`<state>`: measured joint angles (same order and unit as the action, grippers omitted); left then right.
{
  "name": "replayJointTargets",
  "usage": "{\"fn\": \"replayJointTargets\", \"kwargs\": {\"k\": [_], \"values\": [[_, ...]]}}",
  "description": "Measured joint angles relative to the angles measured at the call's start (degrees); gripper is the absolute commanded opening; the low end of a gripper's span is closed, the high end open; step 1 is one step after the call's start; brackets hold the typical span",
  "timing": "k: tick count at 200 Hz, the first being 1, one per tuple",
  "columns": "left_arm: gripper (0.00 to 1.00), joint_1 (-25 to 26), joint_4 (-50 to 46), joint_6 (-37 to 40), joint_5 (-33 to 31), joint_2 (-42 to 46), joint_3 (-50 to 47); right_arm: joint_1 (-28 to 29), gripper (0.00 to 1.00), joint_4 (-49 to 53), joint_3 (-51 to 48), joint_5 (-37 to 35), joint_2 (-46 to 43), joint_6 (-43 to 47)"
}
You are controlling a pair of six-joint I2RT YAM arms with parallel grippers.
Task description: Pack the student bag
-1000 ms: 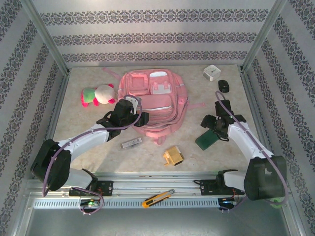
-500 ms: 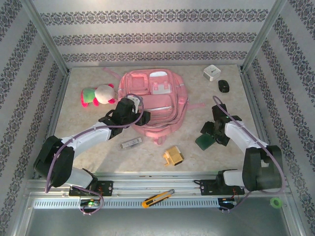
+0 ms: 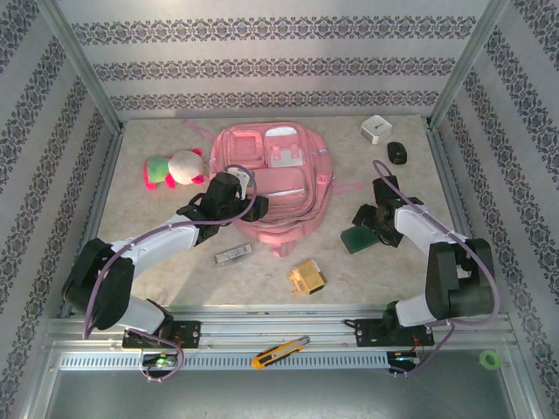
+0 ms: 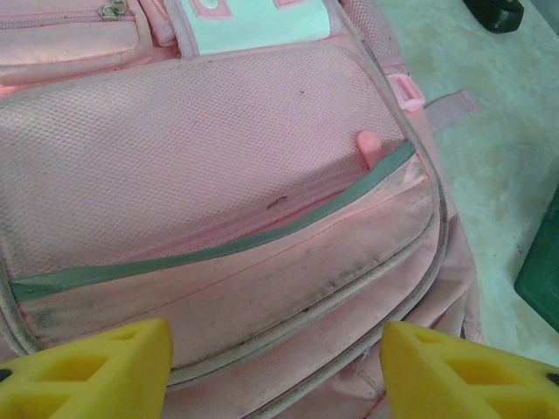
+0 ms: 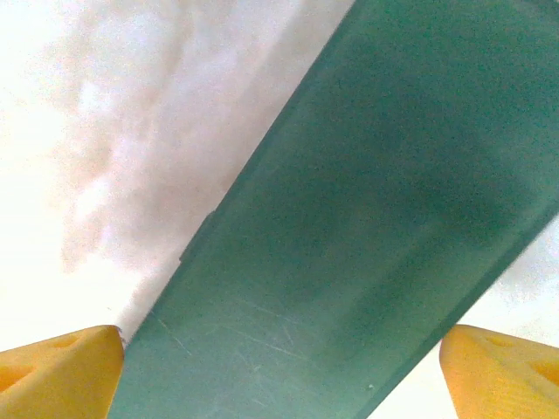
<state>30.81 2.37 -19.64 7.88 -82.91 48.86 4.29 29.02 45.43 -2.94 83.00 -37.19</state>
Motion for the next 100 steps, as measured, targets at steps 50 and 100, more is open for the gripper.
{"fn": "replayJointTargets", "kwargs": {"k": [50, 100], "values": [[0.64, 0.0, 0.0, 0.1, 0.0, -0.1, 0.1, 0.0, 0.98, -2.5, 1.9, -0.6, 1.8, -1.2], [0.64, 0.0, 0.0, 0.5, 0.0, -0.1, 0.1, 0.0, 0.96, -2.3, 3.3, -2.4, 4.4, -3.4]]}}
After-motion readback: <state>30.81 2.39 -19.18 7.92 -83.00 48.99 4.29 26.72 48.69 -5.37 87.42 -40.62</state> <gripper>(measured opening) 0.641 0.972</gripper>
